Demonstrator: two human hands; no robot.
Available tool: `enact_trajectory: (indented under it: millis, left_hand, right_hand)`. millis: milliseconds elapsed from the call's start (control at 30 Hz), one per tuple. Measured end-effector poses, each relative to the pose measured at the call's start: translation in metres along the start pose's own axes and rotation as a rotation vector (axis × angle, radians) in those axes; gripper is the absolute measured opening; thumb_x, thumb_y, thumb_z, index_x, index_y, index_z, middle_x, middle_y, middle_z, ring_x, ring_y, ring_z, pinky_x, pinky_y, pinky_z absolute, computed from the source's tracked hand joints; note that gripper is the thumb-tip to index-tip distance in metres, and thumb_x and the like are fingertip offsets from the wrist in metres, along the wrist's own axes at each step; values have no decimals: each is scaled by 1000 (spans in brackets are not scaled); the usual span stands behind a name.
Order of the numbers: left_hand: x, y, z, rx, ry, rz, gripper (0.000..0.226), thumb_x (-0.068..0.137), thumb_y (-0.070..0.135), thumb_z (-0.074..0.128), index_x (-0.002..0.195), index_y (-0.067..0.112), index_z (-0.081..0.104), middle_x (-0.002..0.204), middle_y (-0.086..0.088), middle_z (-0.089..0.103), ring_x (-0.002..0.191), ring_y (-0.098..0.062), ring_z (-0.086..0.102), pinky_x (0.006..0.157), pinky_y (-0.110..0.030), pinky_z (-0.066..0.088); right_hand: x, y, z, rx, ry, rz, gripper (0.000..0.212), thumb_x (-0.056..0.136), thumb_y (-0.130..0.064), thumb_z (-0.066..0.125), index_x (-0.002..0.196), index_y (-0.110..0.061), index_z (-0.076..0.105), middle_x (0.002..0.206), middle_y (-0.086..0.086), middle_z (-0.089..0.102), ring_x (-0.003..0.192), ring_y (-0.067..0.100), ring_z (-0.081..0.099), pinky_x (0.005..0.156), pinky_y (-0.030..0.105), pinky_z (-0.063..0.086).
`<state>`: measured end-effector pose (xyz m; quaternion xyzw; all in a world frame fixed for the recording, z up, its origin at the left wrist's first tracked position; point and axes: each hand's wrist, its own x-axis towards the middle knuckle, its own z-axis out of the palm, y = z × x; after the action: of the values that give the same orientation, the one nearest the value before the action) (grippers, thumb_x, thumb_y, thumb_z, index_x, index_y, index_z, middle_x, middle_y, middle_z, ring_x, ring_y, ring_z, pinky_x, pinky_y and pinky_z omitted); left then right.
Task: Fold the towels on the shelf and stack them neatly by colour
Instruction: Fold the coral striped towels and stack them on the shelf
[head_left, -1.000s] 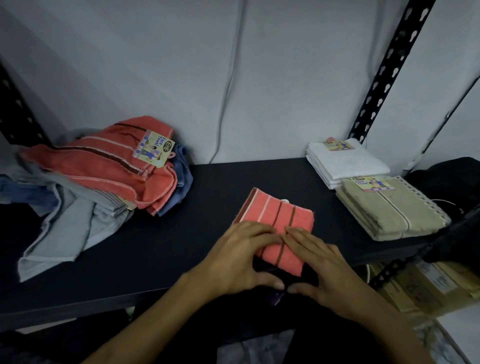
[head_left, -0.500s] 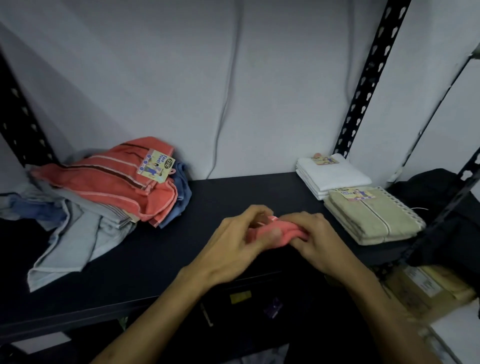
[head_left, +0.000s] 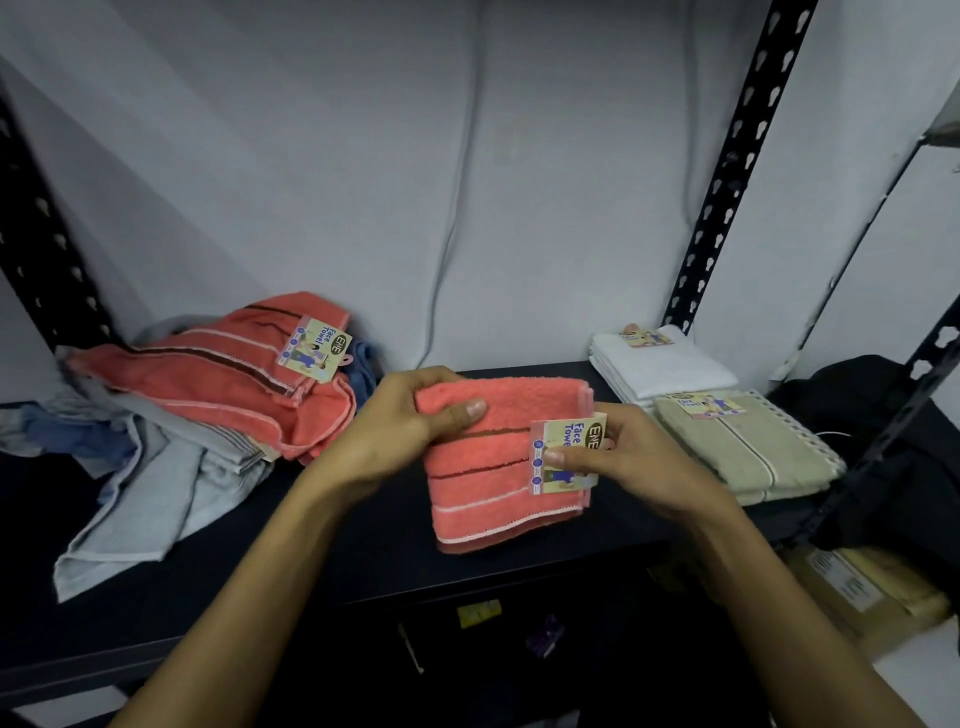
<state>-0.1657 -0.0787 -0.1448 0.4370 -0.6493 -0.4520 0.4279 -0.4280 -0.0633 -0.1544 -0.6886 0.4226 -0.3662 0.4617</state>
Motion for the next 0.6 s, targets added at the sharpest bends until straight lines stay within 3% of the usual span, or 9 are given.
enact_trajectory:
  millis: [133, 233, 300, 400, 500, 600]
  left_hand:
    - [9, 14, -10, 471, -272, 2, 44, 81, 56, 77, 111, 24, 68, 105, 7, 75, 93, -10, 73, 87, -40, 61]
    - [16, 18, 3, 708, -174, 129, 50, 84, 78, 53, 109, 35, 60, 102, 15, 71, 90, -4, 69, 81, -40, 59]
    - [19, 13, 7, 689, -79, 203, 43, 92, 73, 42, 103, 35, 57, 94, 14, 70, 87, -5, 68, 79, -43, 57]
    - [24, -3, 2, 512, 13, 217, 35, 98, 60, 48, 100, 27, 60, 92, 9, 72, 86, -8, 70, 81, -42, 56]
    - [30, -27, 1, 355, 82, 98, 30, 99, 51, 57, 98, 22, 65, 95, 5, 75, 87, -11, 71, 83, -39, 57]
    - [40, -55, 13, 389, 208, -36, 34, 99, 48, 58, 91, 16, 65, 89, 3, 72, 85, -16, 69, 79, -38, 53]
  right_hand:
    - [10, -7, 3, 1, 1, 63, 23, 81, -11, 81, 103, -7, 73, 96, 8, 78, 89, 25, 76, 77, 30, 59]
    - [20, -14, 12, 15, -55, 48, 24, 81, -11, 81, 103, -4, 72, 95, 10, 78, 88, 26, 76, 74, 29, 58]
    - [23, -12, 14, 62, -74, 37, 26, 82, -10, 80, 106, -4, 71, 99, 11, 77, 91, 27, 75, 75, 30, 58]
    - [22, 6, 5, 230, -73, 56, 36, 82, -9, 77, 116, -3, 67, 113, 15, 74, 105, 30, 71, 89, 35, 57]
    - [24, 27, -2, 352, 53, 81, 31, 84, -7, 73, 113, -1, 65, 111, 20, 73, 104, 32, 71, 89, 35, 58]
    - [42, 44, -6, 273, 241, 119, 23, 84, -9, 76, 104, -2, 68, 101, 18, 76, 96, 29, 73, 83, 33, 60]
